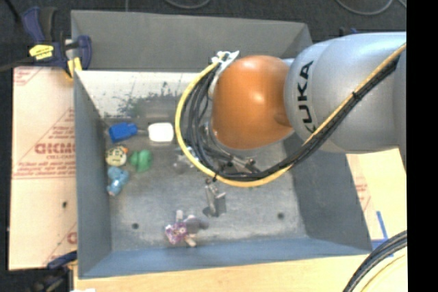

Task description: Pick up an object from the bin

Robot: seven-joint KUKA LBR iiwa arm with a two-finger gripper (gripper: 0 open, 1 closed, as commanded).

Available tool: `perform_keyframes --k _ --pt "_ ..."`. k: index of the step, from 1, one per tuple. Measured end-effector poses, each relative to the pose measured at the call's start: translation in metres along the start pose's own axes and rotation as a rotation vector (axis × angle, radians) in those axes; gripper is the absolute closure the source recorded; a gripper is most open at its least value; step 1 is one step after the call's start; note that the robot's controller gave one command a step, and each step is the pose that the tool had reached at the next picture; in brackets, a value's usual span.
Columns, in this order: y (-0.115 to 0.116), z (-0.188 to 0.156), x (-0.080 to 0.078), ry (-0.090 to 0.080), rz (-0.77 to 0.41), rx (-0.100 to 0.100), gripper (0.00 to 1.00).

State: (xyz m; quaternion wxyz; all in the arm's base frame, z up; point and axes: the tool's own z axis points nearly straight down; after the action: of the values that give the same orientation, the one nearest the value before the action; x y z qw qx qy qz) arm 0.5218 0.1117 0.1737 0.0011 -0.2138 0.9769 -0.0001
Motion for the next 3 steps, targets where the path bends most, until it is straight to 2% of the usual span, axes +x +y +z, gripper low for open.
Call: perform_keyframes --k 1,2,3 --pt "0.02 0.028 0.018 -0.002 -0.183 0.0 0.0" --pt "0.021 0.075 0.016 -0.007 -0.346 0.003 0.0" --pt "0.036 0.103 0.027 -0.003 -0.39 -0.001 1.0"
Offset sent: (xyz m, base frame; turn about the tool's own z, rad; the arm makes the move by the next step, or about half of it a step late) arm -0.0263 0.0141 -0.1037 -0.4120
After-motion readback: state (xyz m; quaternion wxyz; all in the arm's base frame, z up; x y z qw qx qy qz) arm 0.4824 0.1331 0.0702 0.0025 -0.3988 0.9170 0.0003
